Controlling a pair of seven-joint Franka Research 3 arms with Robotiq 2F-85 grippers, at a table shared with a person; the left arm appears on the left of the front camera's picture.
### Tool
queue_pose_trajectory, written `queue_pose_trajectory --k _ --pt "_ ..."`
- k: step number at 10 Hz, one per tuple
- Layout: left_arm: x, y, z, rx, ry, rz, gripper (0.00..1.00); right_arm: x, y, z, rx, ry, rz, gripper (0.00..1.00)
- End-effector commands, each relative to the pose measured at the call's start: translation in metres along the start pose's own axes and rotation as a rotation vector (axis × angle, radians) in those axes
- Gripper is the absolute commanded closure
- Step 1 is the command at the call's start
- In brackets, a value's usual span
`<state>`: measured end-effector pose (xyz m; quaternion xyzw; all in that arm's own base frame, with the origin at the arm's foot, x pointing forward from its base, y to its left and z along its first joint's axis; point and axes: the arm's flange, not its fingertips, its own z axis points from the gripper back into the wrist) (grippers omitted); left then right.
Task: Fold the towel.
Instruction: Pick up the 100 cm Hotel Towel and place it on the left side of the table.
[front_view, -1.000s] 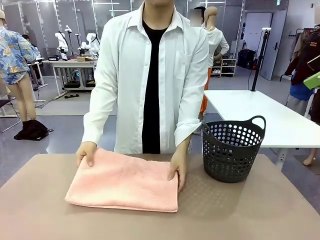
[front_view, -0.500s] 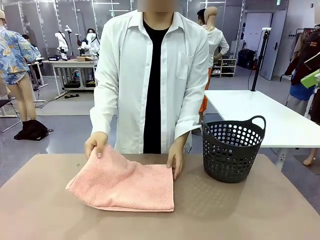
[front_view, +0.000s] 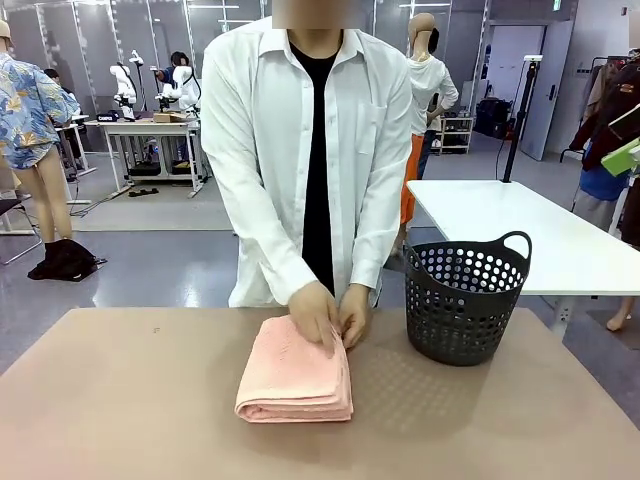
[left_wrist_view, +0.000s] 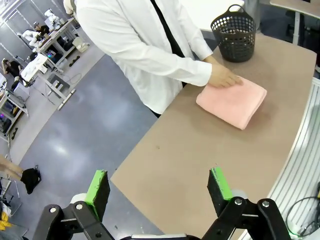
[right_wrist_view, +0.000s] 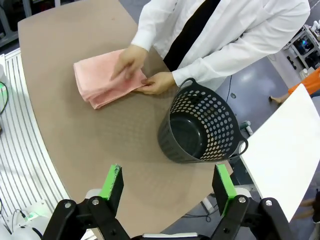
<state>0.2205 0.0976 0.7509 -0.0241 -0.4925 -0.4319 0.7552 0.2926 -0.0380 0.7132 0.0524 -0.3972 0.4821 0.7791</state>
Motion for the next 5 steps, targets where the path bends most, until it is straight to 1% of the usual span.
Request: queue_pose_trajectory --k 1,5 --pt "0.0018 0.0038 0.0007 0.005 0.009 0.003 0.00 0.0020 -0.0013 0.0012 0.007 0.006 -0.001 0.09" --pt "0.0018 0.0038 0.0007 0.005 0.009 0.003 0.00 0.0020 -0.0013 0.0012 0.007 0.006 -0.001 0.09"
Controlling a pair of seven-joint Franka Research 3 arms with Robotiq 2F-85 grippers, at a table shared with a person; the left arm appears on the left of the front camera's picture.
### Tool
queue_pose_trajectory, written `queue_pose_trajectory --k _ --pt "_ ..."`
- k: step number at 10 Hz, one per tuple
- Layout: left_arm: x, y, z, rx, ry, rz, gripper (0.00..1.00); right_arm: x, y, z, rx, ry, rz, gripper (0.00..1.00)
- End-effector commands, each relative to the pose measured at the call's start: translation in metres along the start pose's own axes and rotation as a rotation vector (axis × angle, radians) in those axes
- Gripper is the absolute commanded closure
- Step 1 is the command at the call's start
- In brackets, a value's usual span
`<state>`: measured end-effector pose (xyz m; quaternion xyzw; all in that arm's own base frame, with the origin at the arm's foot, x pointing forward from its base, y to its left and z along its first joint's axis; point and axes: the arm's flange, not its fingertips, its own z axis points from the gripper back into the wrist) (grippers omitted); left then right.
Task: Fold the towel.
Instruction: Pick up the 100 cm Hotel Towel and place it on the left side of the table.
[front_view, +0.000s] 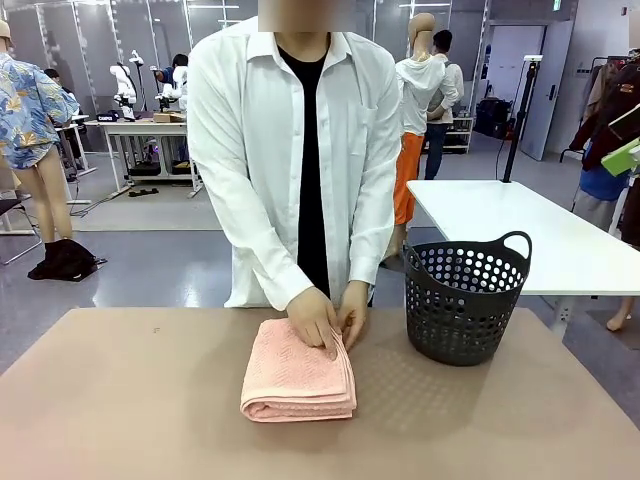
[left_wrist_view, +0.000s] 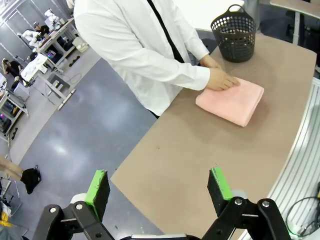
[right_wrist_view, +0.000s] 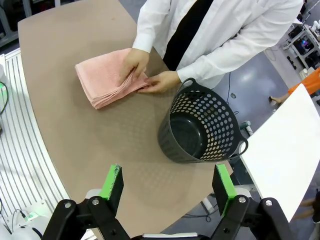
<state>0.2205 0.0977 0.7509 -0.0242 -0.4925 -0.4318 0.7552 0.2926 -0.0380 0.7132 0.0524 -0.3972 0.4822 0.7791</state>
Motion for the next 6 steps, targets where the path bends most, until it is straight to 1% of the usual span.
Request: queue_pose_trajectory --k 1,6 --pt "0.0018 0.0038 0.0007 0.005 0.009 0.003 0.00 0.0020 -0.0013 0.0012 0.007 0.006 -0.001 0.09" --pt "0.0018 0.0038 0.0007 0.005 0.009 0.003 0.00 0.0020 -0.0013 0.0012 0.007 0.006 -0.001 0.09"
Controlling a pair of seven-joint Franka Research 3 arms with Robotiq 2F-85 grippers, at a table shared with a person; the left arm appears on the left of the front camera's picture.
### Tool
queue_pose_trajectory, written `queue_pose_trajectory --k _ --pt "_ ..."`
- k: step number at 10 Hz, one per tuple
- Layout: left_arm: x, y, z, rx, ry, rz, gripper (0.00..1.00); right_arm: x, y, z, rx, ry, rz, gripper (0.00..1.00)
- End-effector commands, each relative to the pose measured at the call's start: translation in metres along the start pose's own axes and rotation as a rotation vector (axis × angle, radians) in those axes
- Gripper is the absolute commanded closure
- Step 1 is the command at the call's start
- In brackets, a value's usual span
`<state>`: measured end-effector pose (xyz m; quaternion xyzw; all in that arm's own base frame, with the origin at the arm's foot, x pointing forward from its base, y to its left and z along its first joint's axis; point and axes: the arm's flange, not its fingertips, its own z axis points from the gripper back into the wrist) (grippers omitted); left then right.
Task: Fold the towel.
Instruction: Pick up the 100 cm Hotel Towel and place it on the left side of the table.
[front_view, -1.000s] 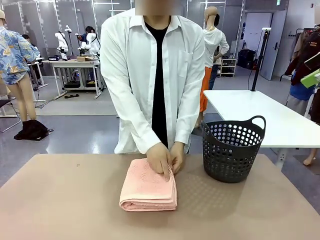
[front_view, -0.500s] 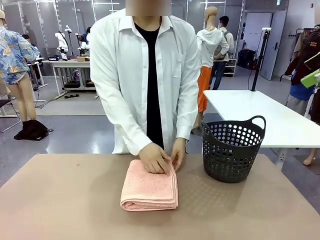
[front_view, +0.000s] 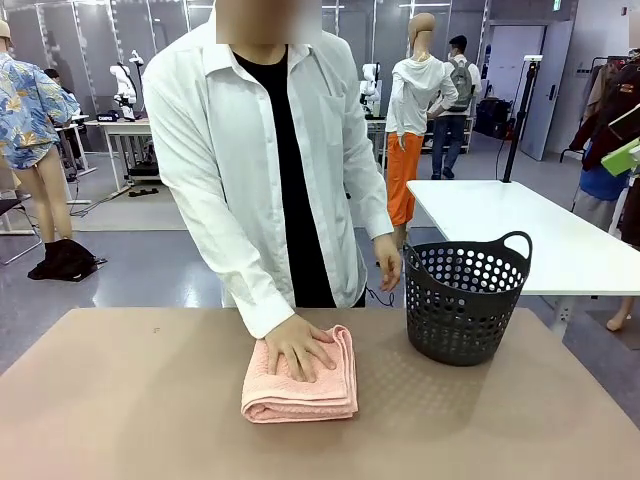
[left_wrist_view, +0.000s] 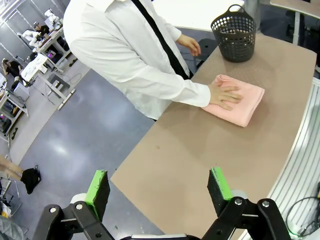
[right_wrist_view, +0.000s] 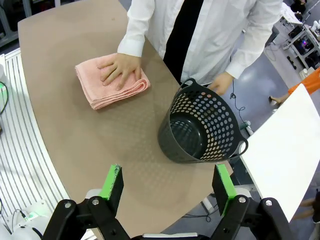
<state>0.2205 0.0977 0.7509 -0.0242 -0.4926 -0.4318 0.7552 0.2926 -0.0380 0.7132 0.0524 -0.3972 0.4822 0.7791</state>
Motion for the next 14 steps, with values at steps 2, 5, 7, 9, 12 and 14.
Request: queue_pose_trajectory --k 2,5,7,9,12,14 --pt "0.0019 0.0037 0.0007 0.005 0.009 0.003 0.00 0.0019 -0.0013 0.0012 0.007 0.006 -0.001 0.09" --pt "0.0019 0.0037 0.0007 0.005 0.009 0.003 0.00 0.0019 -0.0013 0.0012 0.007 0.006 -0.001 0.09" --pt "0.0019 0.0037 0.0007 0.005 0.009 0.003 0.00 0.0019 -0.0013 0.0012 0.007 0.006 -0.001 0.09" --pt "0.0019 0.0037 0.0007 0.005 0.009 0.003 0.00 0.0019 -0.0013 0.0012 0.007 0.006 -0.001 0.09" --pt "0.0019 0.0037 0.0007 0.005 0.009 0.003 0.00 0.0019 -0.0013 0.0012 0.007 0.006 -0.001 0.09" --pt "0.0019 0.0037 0.0007 0.005 0.009 0.003 0.00 0.0019 -0.0013 0.0012 0.007 0.006 -0.001 0.09"
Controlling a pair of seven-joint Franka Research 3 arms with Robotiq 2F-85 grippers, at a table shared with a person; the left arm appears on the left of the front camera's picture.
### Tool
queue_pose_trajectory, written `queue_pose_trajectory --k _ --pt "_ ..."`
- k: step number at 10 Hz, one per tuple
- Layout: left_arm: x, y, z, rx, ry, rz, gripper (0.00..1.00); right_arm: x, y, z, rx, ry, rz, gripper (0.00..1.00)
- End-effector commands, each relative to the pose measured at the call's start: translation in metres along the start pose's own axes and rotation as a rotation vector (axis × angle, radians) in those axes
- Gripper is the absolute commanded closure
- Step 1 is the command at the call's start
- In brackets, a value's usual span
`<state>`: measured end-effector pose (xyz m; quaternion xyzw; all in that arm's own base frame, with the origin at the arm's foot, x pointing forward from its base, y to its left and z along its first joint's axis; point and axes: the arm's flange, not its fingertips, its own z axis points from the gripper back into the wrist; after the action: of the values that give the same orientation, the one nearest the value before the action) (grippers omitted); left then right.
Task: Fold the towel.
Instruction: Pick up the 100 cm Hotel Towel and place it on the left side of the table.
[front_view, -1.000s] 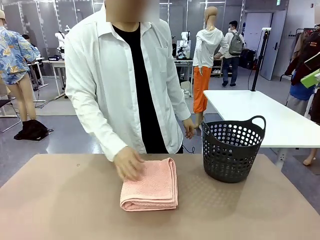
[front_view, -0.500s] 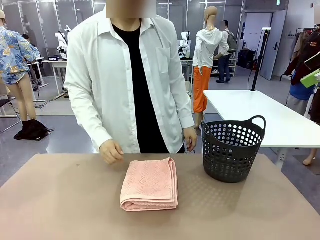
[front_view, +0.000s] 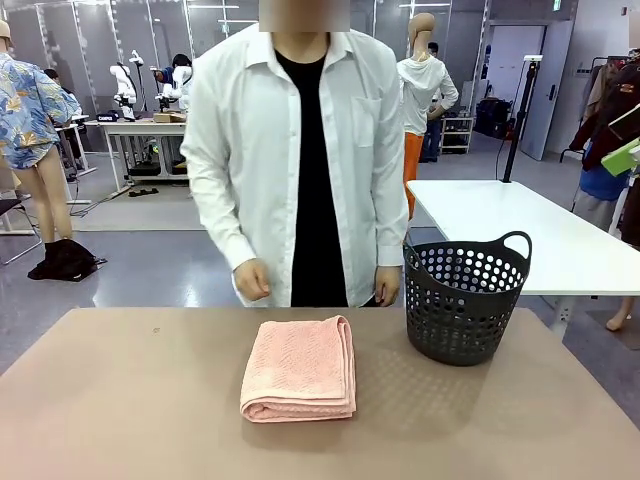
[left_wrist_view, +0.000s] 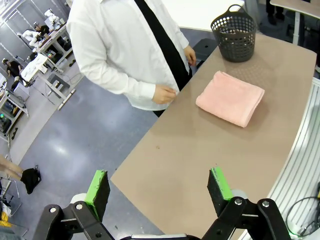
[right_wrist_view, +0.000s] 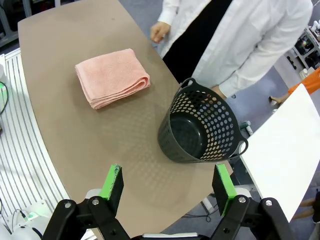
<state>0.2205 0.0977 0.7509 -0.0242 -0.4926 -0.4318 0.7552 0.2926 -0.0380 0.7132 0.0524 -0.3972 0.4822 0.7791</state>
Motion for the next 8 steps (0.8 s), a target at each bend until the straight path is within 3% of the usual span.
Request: queue_pose_trajectory --k 1,8 --pt "0.0019 0.0037 0.0007 0.005 0.009 0.003 0.00 0.0019 -0.0013 0.0012 0.007 0.006 -0.001 0.09" --pt "0.0019 0.0037 0.0007 0.005 0.009 0.003 0.00 0.0019 -0.0013 0.0012 0.007 0.006 -0.001 0.09"
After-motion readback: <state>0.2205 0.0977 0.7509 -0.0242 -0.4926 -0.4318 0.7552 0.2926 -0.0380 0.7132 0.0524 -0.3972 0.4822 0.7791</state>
